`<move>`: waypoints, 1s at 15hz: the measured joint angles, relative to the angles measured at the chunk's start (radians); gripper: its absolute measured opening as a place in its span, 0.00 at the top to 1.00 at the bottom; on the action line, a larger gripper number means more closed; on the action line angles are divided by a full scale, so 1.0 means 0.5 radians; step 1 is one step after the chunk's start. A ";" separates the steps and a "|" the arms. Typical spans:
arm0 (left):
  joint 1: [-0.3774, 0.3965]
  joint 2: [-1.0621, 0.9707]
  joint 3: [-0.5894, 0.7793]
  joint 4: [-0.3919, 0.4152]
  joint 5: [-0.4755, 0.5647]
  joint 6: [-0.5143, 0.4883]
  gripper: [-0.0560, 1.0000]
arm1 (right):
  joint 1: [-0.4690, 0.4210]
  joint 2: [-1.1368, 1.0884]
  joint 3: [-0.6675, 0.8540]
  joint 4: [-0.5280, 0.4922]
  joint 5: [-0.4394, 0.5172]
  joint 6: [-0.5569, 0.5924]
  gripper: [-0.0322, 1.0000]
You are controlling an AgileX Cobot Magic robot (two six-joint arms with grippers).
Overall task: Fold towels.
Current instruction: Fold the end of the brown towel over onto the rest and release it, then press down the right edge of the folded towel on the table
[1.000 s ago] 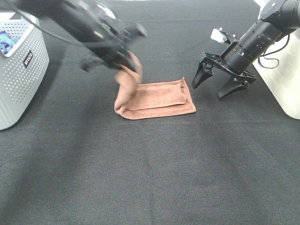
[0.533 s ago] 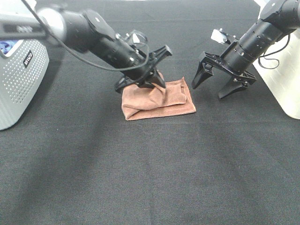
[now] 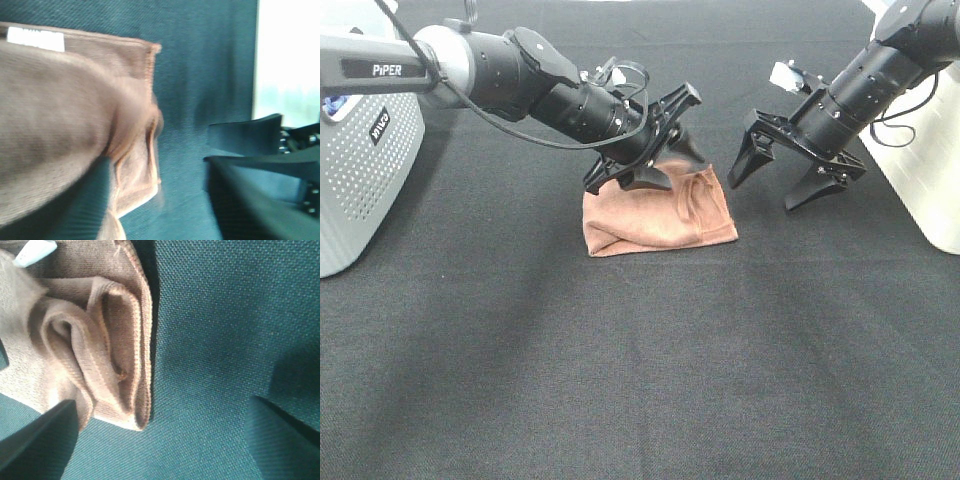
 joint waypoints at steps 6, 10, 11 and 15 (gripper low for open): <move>0.190 -0.090 -0.110 -0.146 0.030 0.606 0.36 | 0.002 0.000 -0.022 0.462 0.176 -0.248 0.15; 0.490 -0.244 -0.124 -0.112 0.066 0.726 0.36 | 0.228 0.000 -0.022 0.904 0.182 -0.536 0.15; 0.490 -0.244 -0.124 -0.112 0.066 0.726 0.36 | 0.228 0.000 -0.022 0.904 0.182 -0.536 0.15; 0.550 -0.258 -0.124 -0.068 0.176 0.728 0.36 | 0.380 0.102 -0.084 1.046 -0.060 -0.638 0.15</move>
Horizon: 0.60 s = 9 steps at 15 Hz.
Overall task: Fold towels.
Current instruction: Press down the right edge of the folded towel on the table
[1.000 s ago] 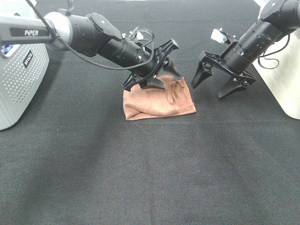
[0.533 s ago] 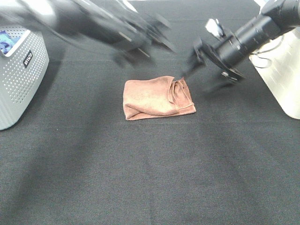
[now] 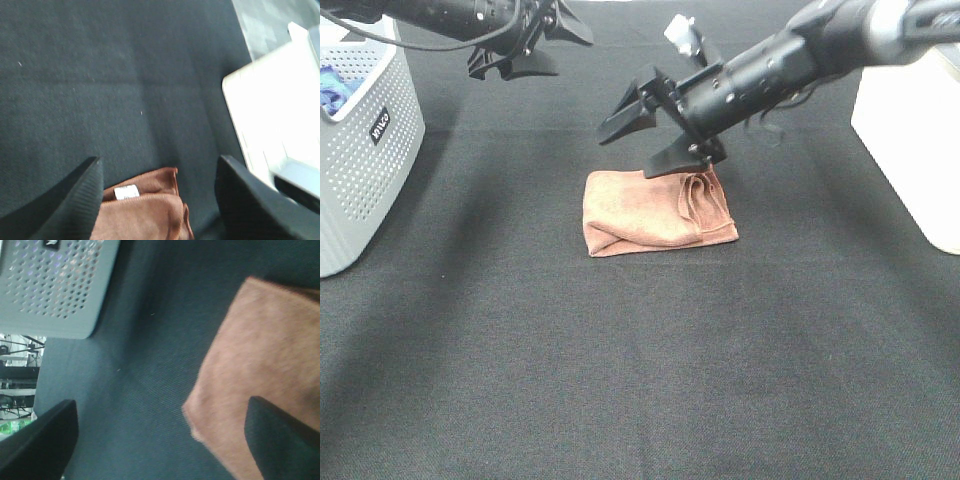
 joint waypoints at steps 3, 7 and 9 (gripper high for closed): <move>-0.002 0.000 0.000 0.020 0.042 0.000 0.36 | -0.078 0.172 -0.068 -0.088 0.004 0.012 0.15; -0.002 0.000 0.000 0.040 0.090 0.000 0.36 | -0.226 0.180 -0.078 -0.152 0.006 0.060 0.15; -0.002 0.000 0.000 0.044 0.106 0.000 0.36 | -0.300 0.180 -0.078 -0.380 -0.034 0.142 0.15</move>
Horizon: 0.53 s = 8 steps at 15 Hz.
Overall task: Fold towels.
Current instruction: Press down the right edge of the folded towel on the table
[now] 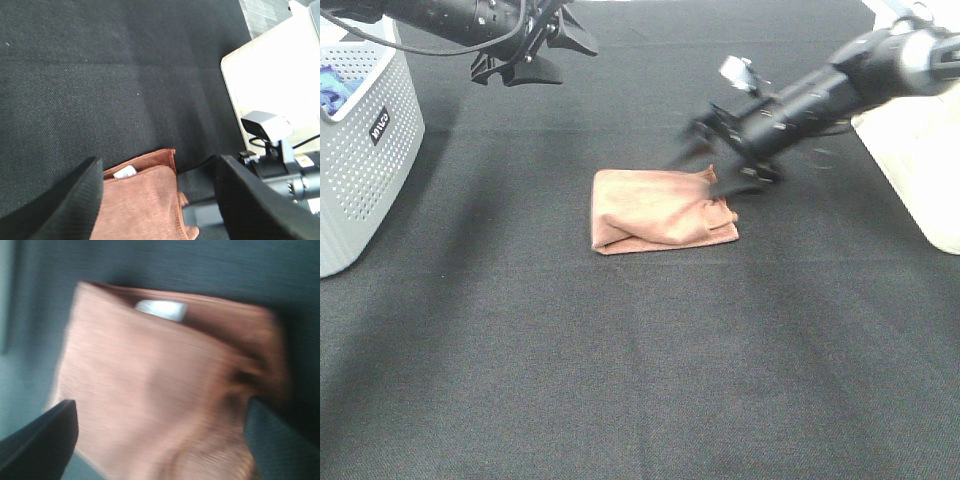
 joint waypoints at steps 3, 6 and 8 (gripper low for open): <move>0.000 -0.004 0.000 0.006 0.034 0.000 0.36 | -0.008 -0.024 0.000 -0.156 -0.020 0.088 0.15; 0.000 -0.100 0.000 0.214 0.134 0.010 0.36 | -0.010 -0.194 0.000 -0.354 0.010 0.204 0.15; 0.000 -0.230 0.000 0.464 0.280 0.036 0.36 | -0.010 -0.342 0.000 -0.506 0.146 0.338 0.15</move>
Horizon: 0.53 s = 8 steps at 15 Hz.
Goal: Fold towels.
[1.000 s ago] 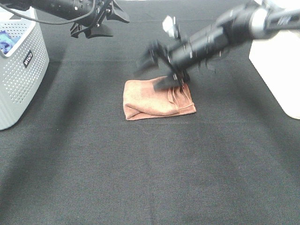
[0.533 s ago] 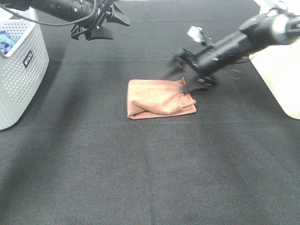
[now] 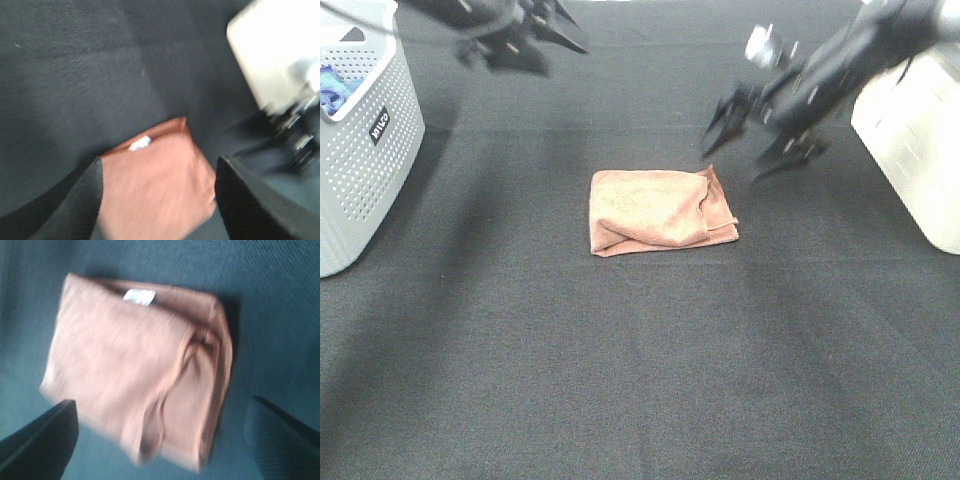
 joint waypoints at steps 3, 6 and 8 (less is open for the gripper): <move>0.000 -0.198 0.000 0.360 0.182 -0.228 0.36 | 0.000 -0.188 0.000 -0.234 0.228 0.212 0.15; -0.006 -0.466 0.000 0.908 0.416 -0.556 0.36 | 0.012 -0.428 0.000 -0.428 0.326 0.314 0.15; -0.046 -0.646 0.000 1.190 0.592 -0.630 0.36 | 0.066 -0.640 0.022 -0.556 0.328 0.366 0.15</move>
